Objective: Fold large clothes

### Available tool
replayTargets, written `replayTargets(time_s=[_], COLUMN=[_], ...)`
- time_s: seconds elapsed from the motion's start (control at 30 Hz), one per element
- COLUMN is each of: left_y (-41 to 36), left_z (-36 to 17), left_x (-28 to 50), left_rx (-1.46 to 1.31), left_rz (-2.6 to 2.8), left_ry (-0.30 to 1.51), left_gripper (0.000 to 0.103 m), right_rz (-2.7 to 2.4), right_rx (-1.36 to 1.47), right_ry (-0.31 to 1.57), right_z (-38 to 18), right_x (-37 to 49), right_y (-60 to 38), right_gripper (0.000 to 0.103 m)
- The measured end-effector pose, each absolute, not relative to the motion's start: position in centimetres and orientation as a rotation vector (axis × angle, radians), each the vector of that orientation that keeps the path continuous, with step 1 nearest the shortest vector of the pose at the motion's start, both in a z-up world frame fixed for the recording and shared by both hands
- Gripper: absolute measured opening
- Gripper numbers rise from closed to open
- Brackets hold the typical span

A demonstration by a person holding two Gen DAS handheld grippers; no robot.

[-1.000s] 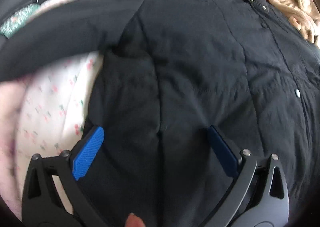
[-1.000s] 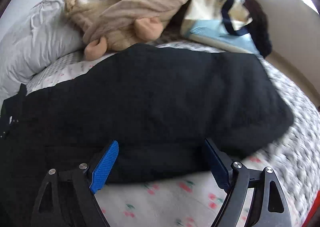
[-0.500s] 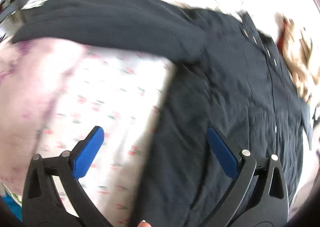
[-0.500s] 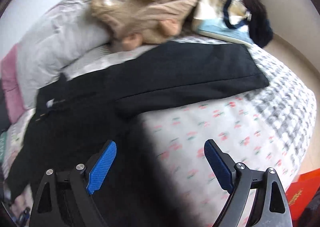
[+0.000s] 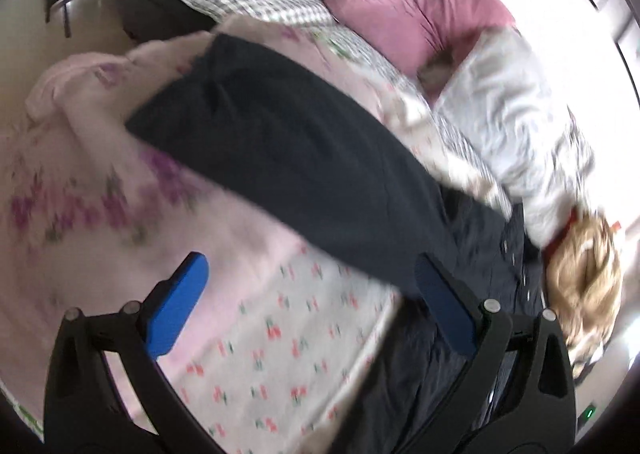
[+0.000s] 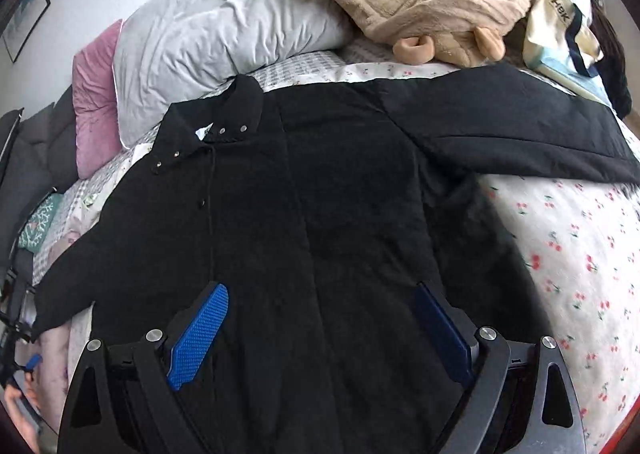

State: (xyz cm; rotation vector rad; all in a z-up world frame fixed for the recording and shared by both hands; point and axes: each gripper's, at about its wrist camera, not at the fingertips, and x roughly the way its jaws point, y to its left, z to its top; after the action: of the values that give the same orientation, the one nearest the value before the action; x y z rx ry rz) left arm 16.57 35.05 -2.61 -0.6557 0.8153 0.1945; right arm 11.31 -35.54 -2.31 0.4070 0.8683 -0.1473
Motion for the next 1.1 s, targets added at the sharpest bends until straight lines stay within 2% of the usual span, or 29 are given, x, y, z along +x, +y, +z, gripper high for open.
replayTargets(time_s=[0.1,0.27,0.4,0.43,0.47,0.53,0.6,0.77,0.97,1.1], left_y=[36.7,39.3,40.3,40.4,40.5,40.8,40.7,36.7,27.8,21.2], left_z=[-3.4,-5.7,-6.2,-6.0,-5.7,-5.0,-3.6,1.9,8.8,11.2], left_x=[18.1,20.2,20.6,20.6,20.7,20.6,20.4,20.5,21.0,21.3], left_rx=[-0.672,-0.728,-0.733,-0.728,-0.713,-0.724,-0.744,-0.621,-0.488,-0.441], left_rz=[0.244,0.336,0.382,0.397,0.424,0.426,0.397,0.277,0.034,-0.122], left_ry=[0.788,0.781,0.719,0.702,0.685,0.652,0.585,0.438,0.333,0.322], left_gripper=[0.097,0.077,0.073,0.064,0.042,0.015,0.012,0.011,0.011,0.010], right_rz=[-0.116,-0.110,-0.114,-0.118,-0.122,-0.129,-0.136,-0.143,-0.125,-0.110], right_rx=[0.405,0.399,0.374,0.367,0.362,0.357,0.355,0.352,0.348,0.344], right_ry=[0.849,0.853,0.874,0.878,0.883,0.888,0.890,0.894,0.888,0.879], right_z=[-2.6,-3.2,-3.8,-4.0,-4.2,-4.4,-4.5,-4.7,-4.4,-4.1], right_x=[12.4,13.8,14.8,14.8,14.9,15.0,15.0,15.0,14.8,14.6], right_y=[-35.0,-34.7,-34.4,-34.5,-34.5,-34.7,-34.9,-35.1,-34.7,-34.4], right_gripper=[0.095,0.095,0.095,0.095,0.095,0.095,0.095,0.095,0.095,0.095])
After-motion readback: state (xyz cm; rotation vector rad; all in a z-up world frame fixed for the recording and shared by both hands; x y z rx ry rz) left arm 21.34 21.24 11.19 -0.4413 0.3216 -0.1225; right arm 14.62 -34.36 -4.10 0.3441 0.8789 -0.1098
